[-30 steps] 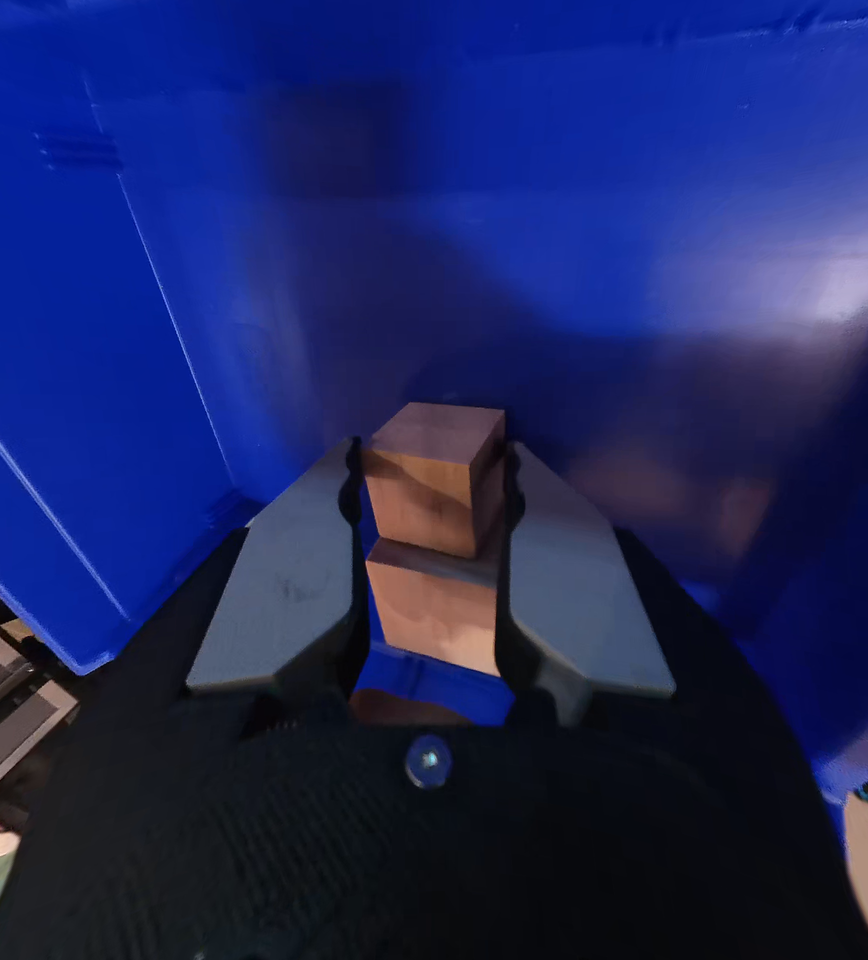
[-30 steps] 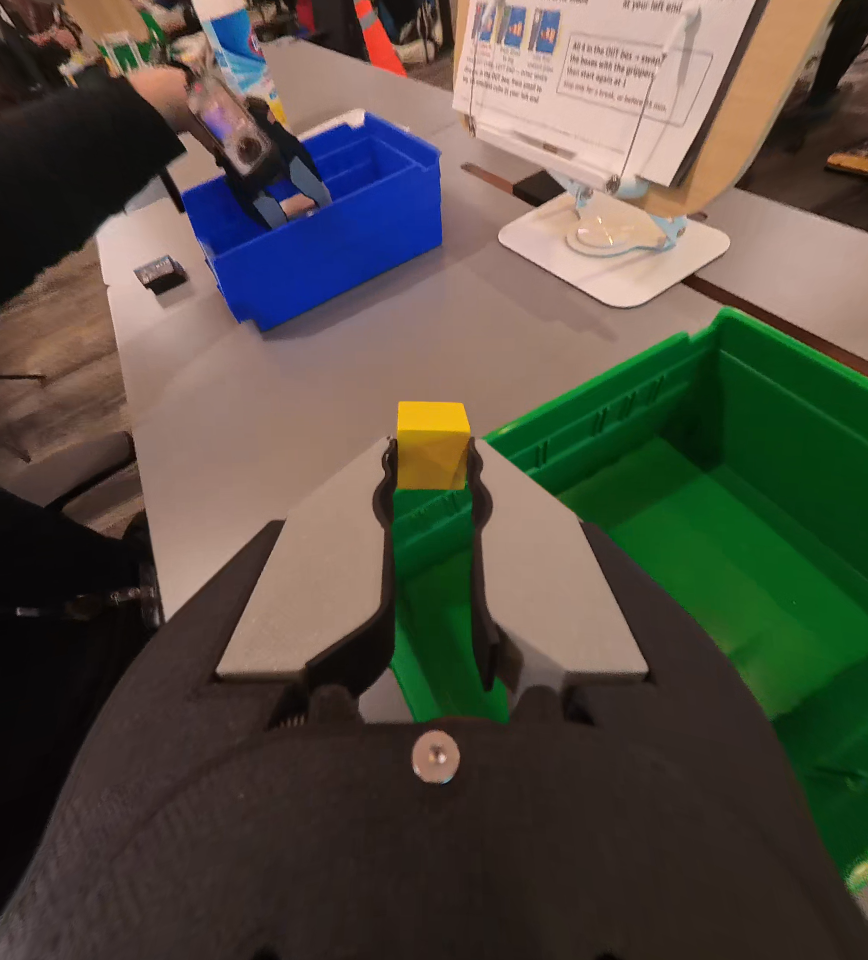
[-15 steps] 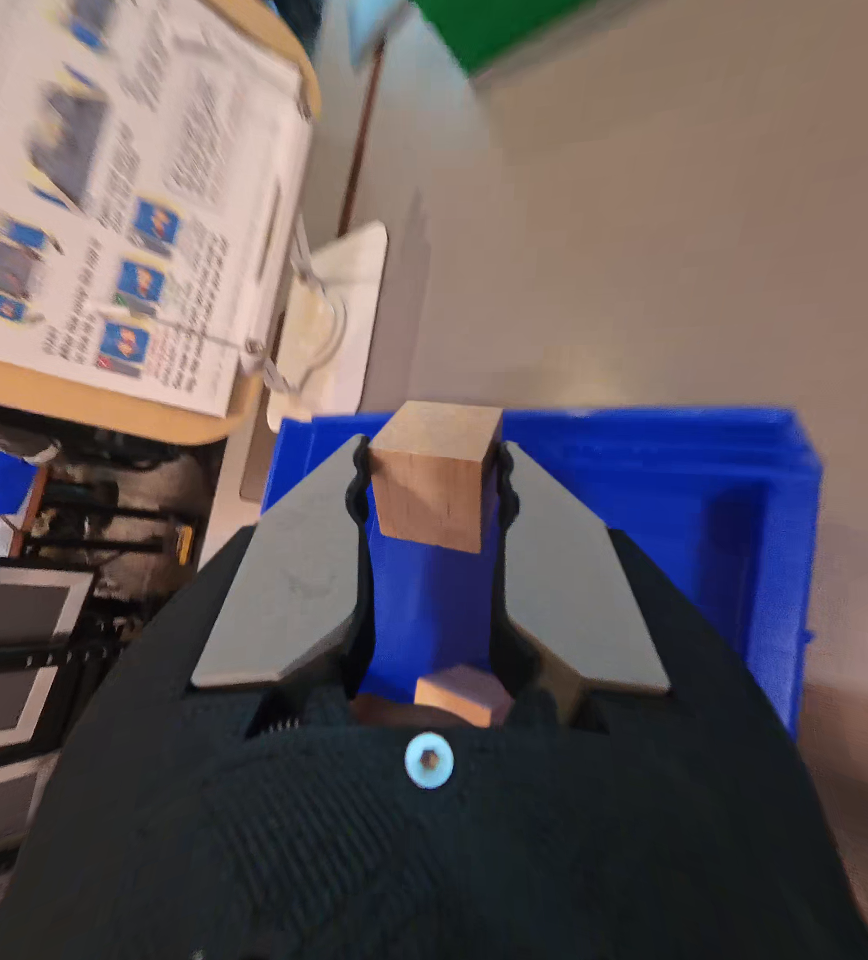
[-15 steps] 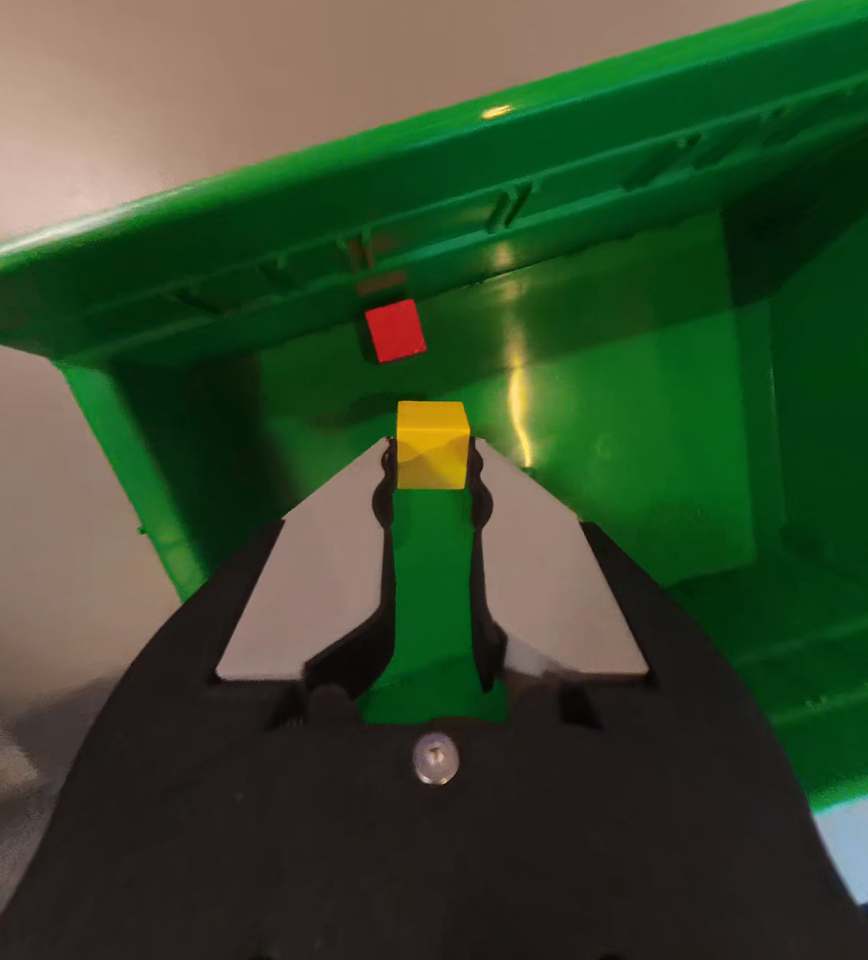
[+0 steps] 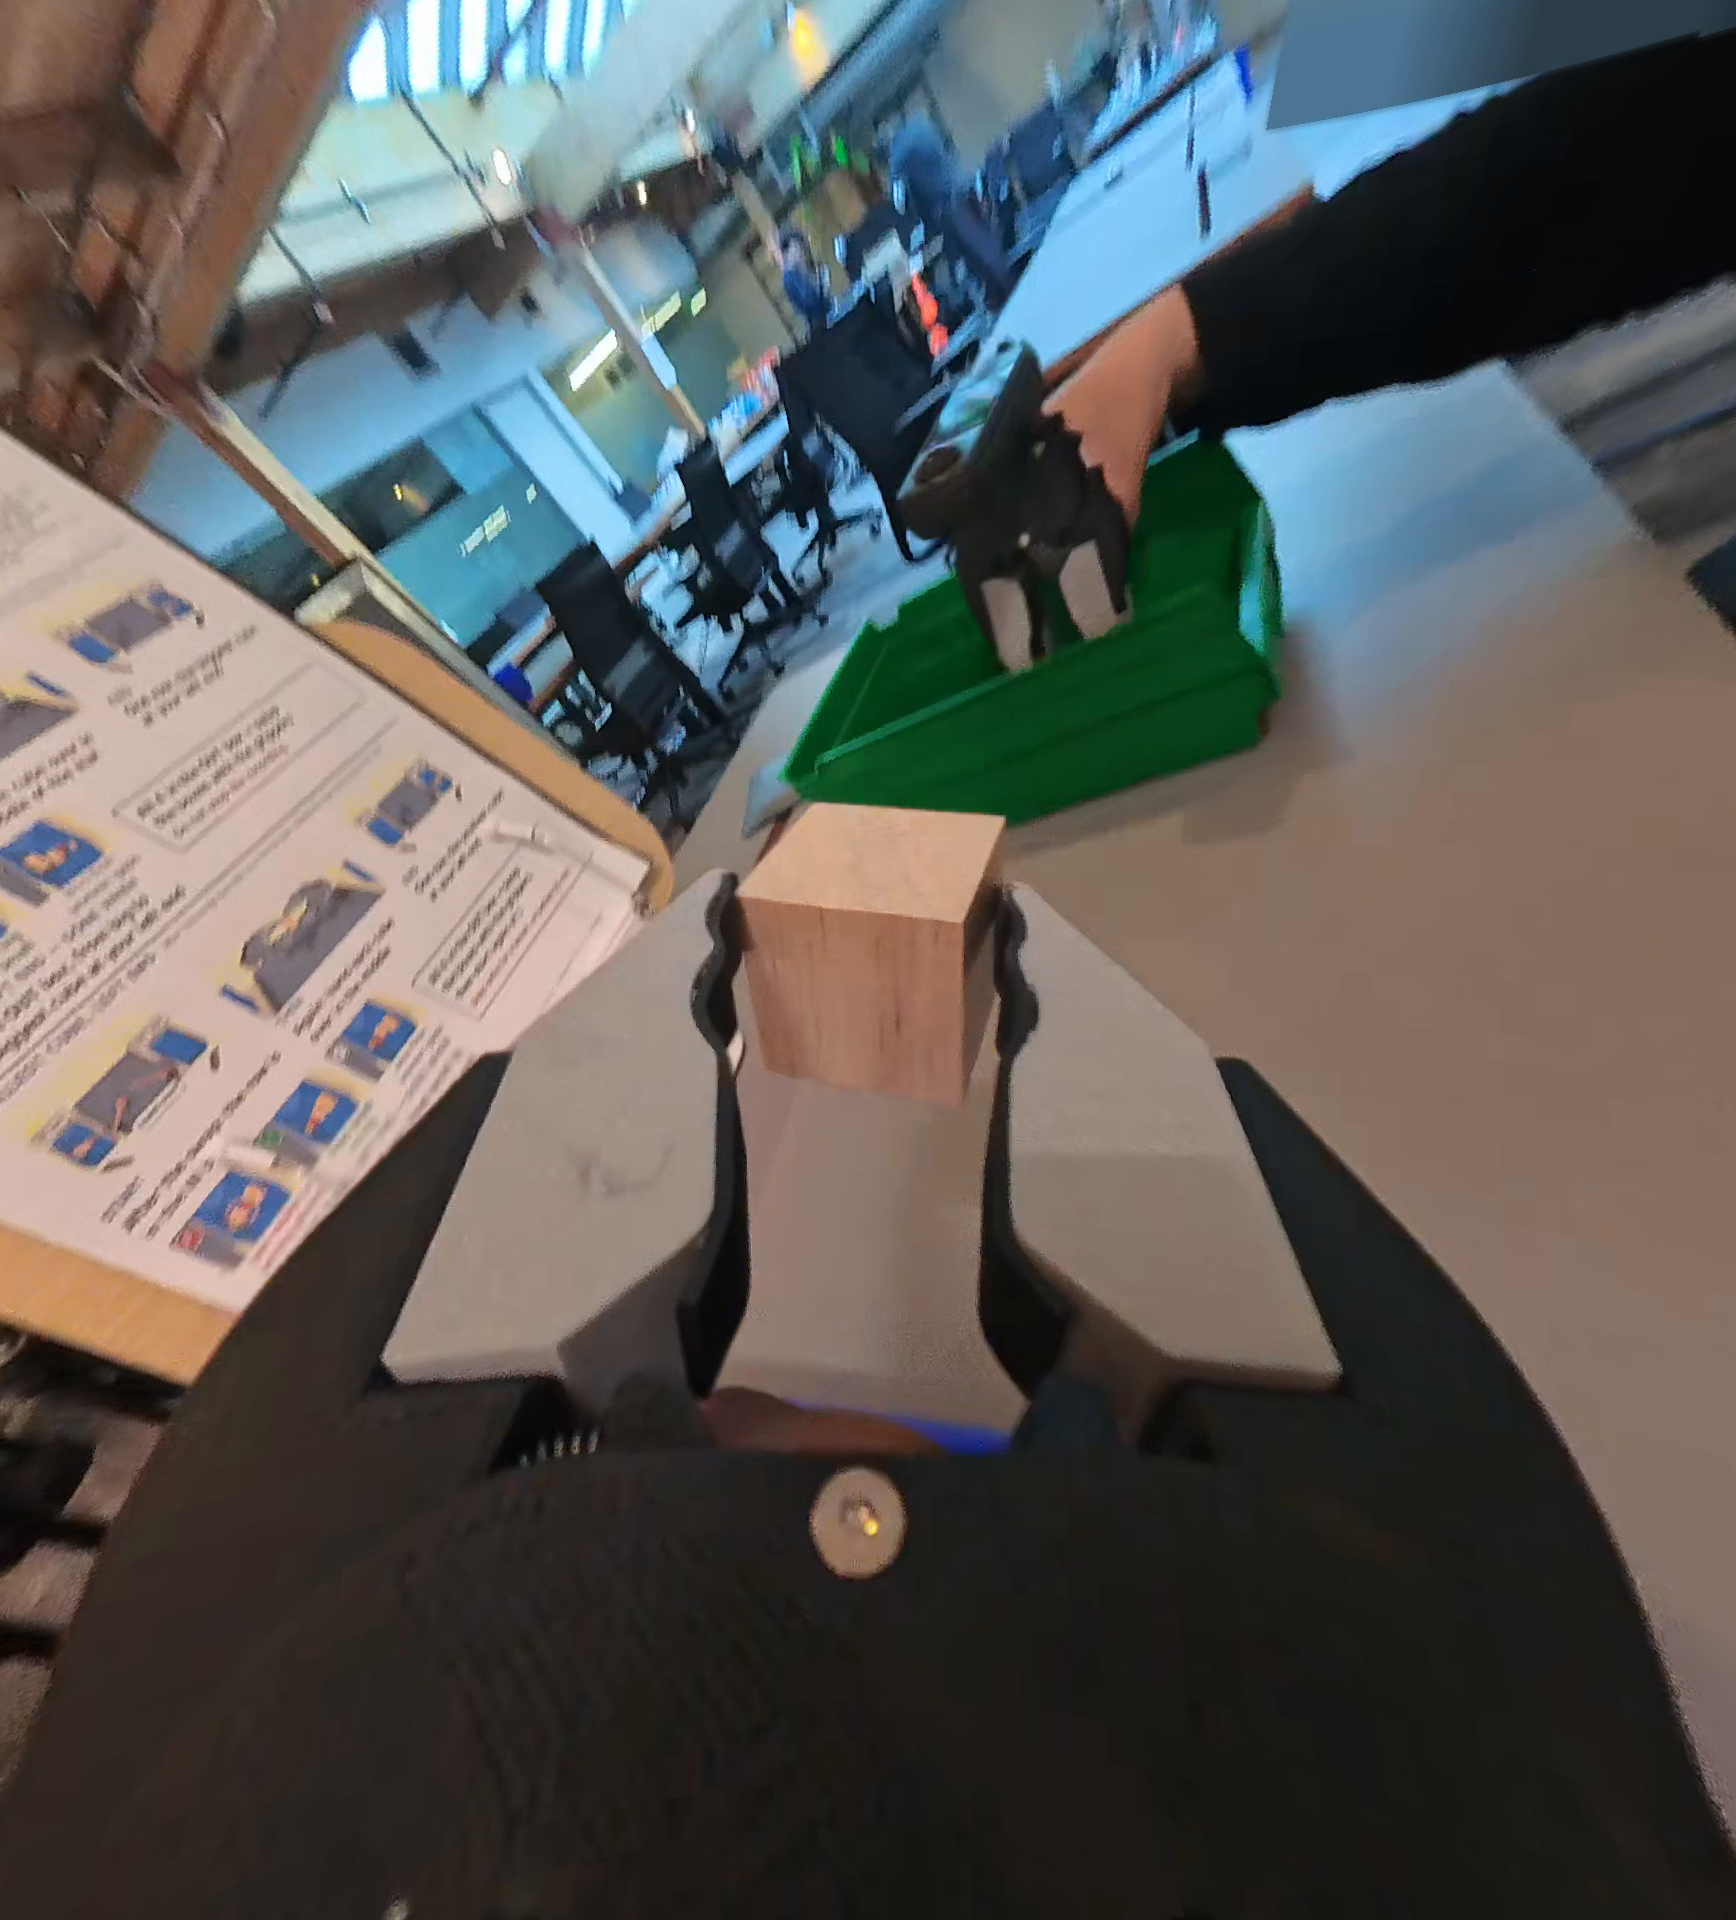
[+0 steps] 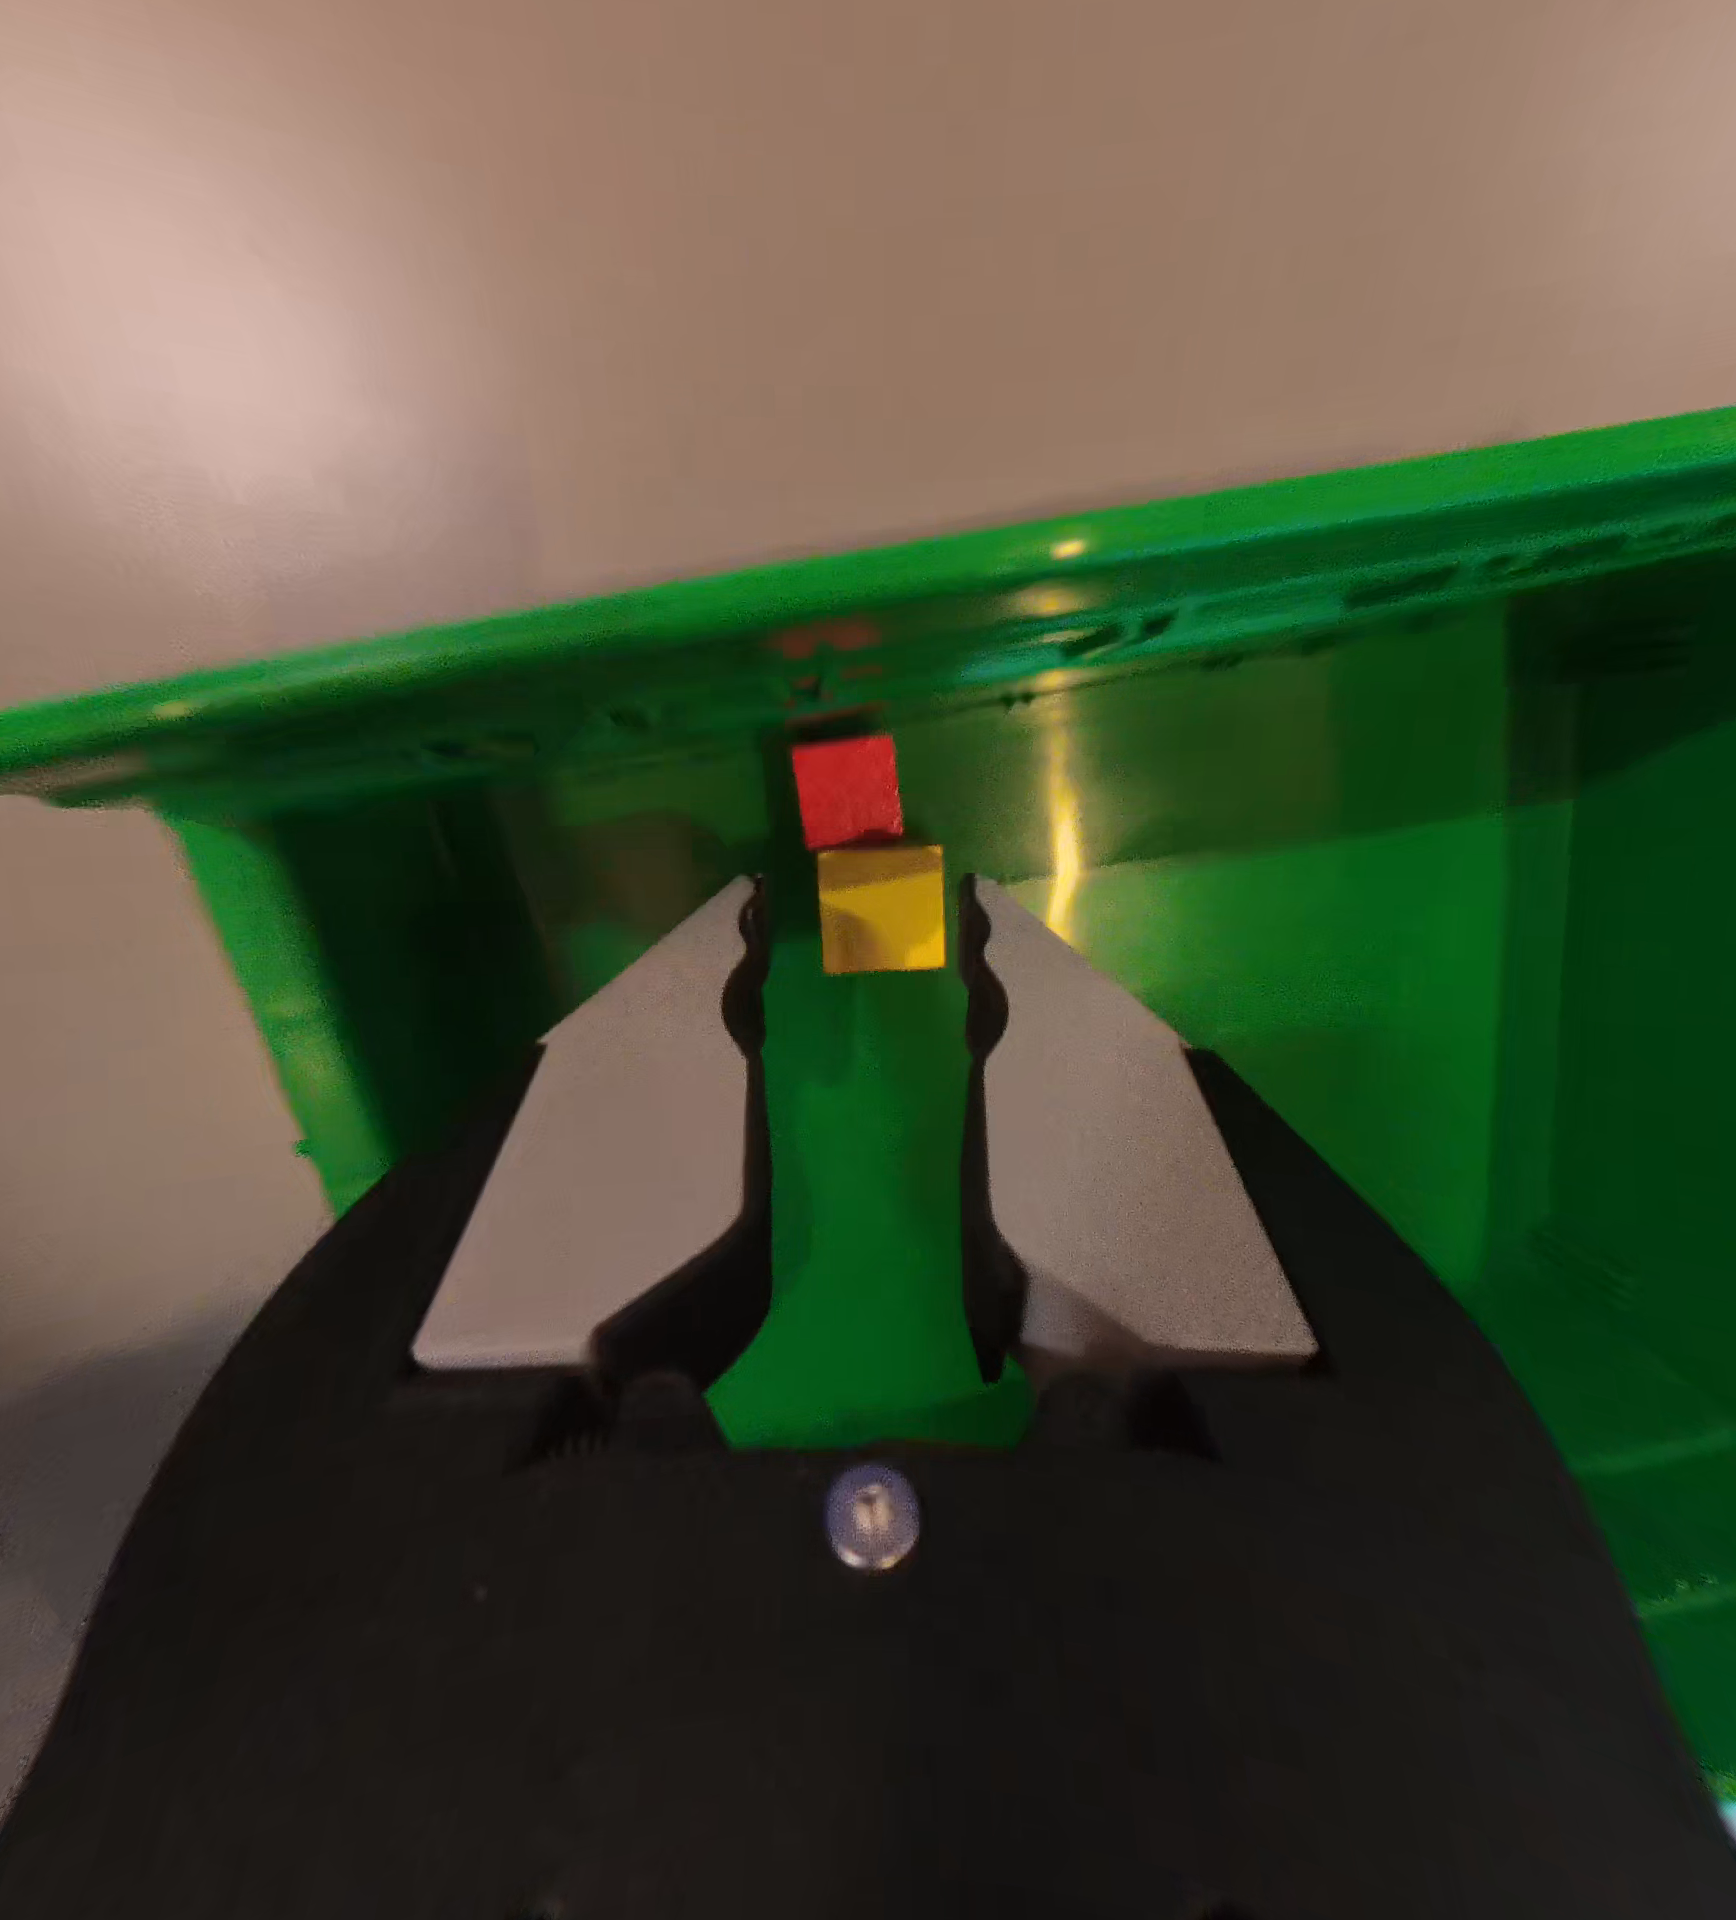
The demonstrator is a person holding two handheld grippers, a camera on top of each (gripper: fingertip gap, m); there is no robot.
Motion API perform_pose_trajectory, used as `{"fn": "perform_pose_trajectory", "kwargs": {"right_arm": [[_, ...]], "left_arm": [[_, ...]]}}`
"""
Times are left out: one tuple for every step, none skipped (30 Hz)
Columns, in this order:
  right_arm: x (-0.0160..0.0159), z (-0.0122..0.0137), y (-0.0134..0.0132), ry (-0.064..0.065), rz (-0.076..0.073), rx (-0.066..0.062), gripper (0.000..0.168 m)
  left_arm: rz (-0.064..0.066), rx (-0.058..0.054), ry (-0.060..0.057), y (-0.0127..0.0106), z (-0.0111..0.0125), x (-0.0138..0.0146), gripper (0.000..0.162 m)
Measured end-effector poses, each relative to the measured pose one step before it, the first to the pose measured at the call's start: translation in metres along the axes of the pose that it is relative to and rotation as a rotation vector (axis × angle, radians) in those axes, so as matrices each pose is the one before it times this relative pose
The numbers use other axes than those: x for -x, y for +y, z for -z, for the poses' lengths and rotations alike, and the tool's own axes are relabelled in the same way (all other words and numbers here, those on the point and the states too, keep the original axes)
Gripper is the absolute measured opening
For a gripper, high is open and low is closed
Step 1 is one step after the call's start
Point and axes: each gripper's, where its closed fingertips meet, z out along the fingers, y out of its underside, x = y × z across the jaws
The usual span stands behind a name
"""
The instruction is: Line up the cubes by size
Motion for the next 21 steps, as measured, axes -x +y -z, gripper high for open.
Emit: {"fn": "perform_pose_trajectory", "kwargs": {"right_arm": [[-0.00008,0.01260,-0.01324,0.0027,-0.0337,-0.1017,0.040],[0.00132,0.01358,-0.02107,-0.0020,-0.0480,-0.1366,0.048],[0.00502,0.01240,-0.02456,-0.0141,-0.0538,-0.1405,0.043],[0.00931,0.00833,-0.02660,-0.0196,-0.0466,-0.1420,0.050],[0.01997,0.00462,-0.02808,-0.0715,-0.0432,-0.1417,0.058],[0.01783,-0.00080,-0.01680,-0.0523,-0.0332,-0.0624,0.063],[0.01227,-0.00267,-0.00852,-0.0172,-0.0026,-0.0041,0.061],[0.00847,-0.00260,-0.01054,0.0062,0.0074,-0.0289,0.066],[0.00913,-0.00238,-0.01132,-0.0074,0.0002,-0.0422,0.067],[0.00901,-0.00282,-0.00914,-0.0202,-0.0197,-0.0295,0.068],[0.01086,-0.00378,-0.01020,-0.0411,-0.0425,-0.0443,0.073],[0.01430,-0.00591,-0.00937,-0.0721,-0.0550,-0.0543,0.078],[0.01065,-0.00904,-0.00344,-0.0618,-0.0637,-0.0306,0.078],[0.00472,-0.01088,0.00236,-0.0383,-0.0588,-0.0027,0.081],[0.00378,-0.01124,0.00499,-0.0392,-0.0377,0.0097,0.088],[0.00368,-0.01032,0.00531,-0.0428,-0.0193,0.0111,0.090],[0.00045,-0.00870,0.00478,-0.0262,-0.0153,0.0091,0.087],[-0.00053,-0.00662,0.00304,-0.0217,-0.0139,0.0010,0.081],[0.00473,-0.00352,0.00029,-0.0538,-0.0040,-0.0152,0.061],[0.00423,-0.00073,-0.00199,-0.0482,-0.0199,-0.0299,0.045],[-0.00302,0.00145,-0.00081,-0.0007,-0.0097,-0.0216,0.044]], "left_arm": [[-0.0052,-0.0290,0.0004,-0.00568,-0.00504,-0.00353,0.047],[-0.0118,-0.0233,0.0016,-0.00508,-0.00600,-0.00400,0.047],[-0.0167,-0.0213,0.0045,-0.00497,-0.00713,-0.00478,0.047],[-0.0168,-0.0201,0.0114,-0.00512,-0.00788,-0.00597,0.047],[-0.0169,-0.0188,0.0133,-0.00524,-0.00860,-0.00606,0.047],[-0.0195,-0.0142,0.0101,-0.00472,-0.00885,-0.00516,0.047],[-0.0198,-0.0080,0.0056,-0.00414,-0.00887,-0.00377,0.047],[-0.0200,-0.0032,-0.0024,-0.00358,-0.00876,-0.00199,0.047],[-0.0219,0.0015,-0.0076,-0.00269,-0.00842,-0.00074,0.047],[-0.0230,0.0033,-0.0091,-0.00222,-0.00781,-0.00043,0.047],[-0.0209,-0.0028,-0.0122,-0.00289,-0.00713,0.00000,0.047],[-0.0182,-0.0089,-0.0096,-0.00341,-0.00662,-0.00062,0.047],[-0.0150,-0.0101,-0.0030,-0.00361,-0.00635,-0.00181,0.046],[-0.0110,-0.0097,0.0042,-0.00347,-0.00594,-0.00301,0.046],[-0.0076,-0.0122,0.0079,-0.00364,-0.00569,-0.00356,0.047],[-0.0057,-0.0102,0.0072,-0.00307,-0.00523,-0.00356,0.047],[-0.0033,-0.0051,0.0030,-0.00206,-0.00491,-0.00271,0.047],[-0.0021,-0.0015,0.0044,-0.00093,-0.00433,-0.00294,0.046],[-0.0019,0.0082,0.0057,0.00103,-0.00366,-0.00299,0.047],[-0.0027,0.0174,-0.0066,0.00318,-0.00270,-0.00104,0.047],[0.0028,0.0131,-0.0118,0.00287,-0.00117,0.00003,0.047]]}}
